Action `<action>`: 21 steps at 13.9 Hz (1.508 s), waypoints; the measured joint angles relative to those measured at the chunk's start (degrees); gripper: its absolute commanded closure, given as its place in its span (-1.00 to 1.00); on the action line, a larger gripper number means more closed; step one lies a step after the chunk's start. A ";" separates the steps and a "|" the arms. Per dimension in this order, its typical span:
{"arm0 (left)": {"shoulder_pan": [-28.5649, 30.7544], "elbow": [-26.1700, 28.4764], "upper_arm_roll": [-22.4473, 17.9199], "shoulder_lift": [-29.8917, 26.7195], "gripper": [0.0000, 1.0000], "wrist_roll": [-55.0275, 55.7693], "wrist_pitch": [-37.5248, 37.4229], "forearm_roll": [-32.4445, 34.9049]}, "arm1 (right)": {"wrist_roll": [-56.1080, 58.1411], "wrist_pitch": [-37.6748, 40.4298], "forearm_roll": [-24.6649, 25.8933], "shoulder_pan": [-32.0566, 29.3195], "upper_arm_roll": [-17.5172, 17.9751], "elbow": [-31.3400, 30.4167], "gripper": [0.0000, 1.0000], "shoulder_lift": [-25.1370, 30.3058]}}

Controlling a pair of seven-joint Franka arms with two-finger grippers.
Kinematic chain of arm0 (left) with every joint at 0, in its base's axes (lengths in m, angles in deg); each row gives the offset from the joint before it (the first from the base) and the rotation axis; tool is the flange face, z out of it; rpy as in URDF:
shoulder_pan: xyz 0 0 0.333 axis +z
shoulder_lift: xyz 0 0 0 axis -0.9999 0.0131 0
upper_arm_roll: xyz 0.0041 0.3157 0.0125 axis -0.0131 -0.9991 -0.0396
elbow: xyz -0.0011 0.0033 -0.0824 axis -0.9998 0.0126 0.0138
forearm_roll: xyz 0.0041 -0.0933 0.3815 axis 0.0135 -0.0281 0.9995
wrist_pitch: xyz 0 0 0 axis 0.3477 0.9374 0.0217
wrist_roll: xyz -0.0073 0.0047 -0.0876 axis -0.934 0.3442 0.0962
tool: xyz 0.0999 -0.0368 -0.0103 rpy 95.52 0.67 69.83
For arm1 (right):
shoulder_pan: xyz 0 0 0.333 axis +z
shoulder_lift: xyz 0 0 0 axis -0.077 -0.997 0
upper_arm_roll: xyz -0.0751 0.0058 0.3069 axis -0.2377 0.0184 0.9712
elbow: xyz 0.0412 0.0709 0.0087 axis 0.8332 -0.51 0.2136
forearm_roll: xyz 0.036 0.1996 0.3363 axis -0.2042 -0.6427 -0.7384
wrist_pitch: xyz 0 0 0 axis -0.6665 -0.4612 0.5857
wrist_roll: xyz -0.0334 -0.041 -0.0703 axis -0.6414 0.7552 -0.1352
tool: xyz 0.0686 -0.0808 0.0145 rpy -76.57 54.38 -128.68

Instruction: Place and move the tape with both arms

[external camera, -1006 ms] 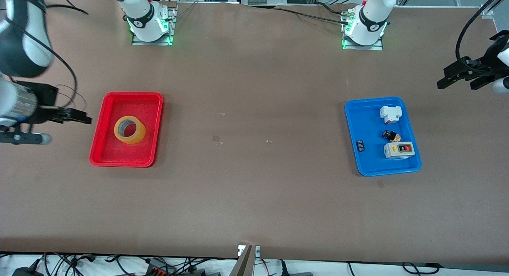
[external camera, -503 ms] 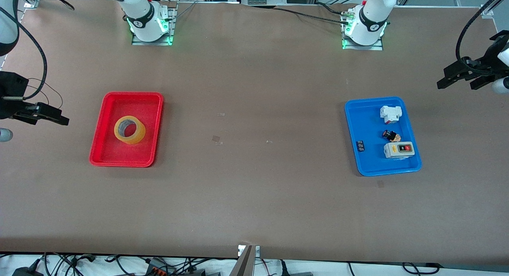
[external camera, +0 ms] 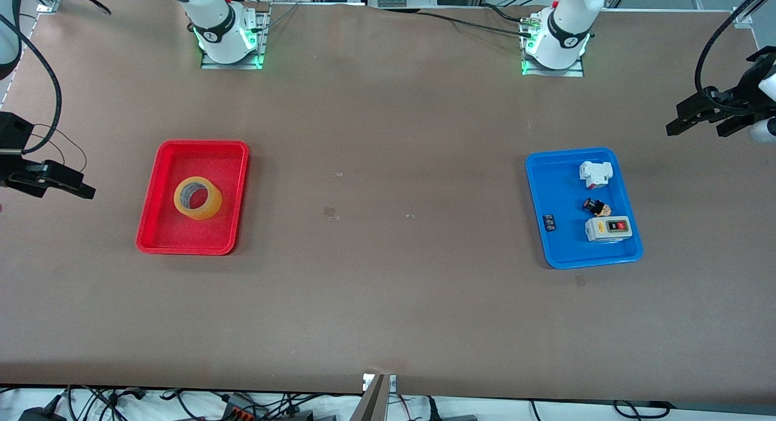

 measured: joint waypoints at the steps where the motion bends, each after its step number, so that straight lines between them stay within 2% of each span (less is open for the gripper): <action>1: 0.00 0.00 0.00 0.00 -1.00 0.01 0.00 0.00 | 0.00 -0.36 0.00 0.06 0.04 -0.69 -1.00 0.40; 5: 0.00 0.00 0.00 0.00 -1.00 0.02 0.00 0.00 | 0.09 -6.29 0.01 0.14 0.06 -13.09 -1.00 7.00; 7: 0.00 0.00 0.00 0.00 -1.00 0.02 0.00 0.00 | 0.65 -6.69 0.01 0.15 0.07 -16.70 -1.00 9.67; 12: 0.00 0.00 0.01 0.00 -1.00 0.03 0.00 0.00 | 0.96 -3.79 0.01 0.85 0.14 -17.68 -1.00 11.78; 21: 0.00 0.00 0.01 0.00 -1.00 0.03 0.00 0.00 | 0.96 -3.80 0.10 0.84 0.13 -18.12 -1.00 12.22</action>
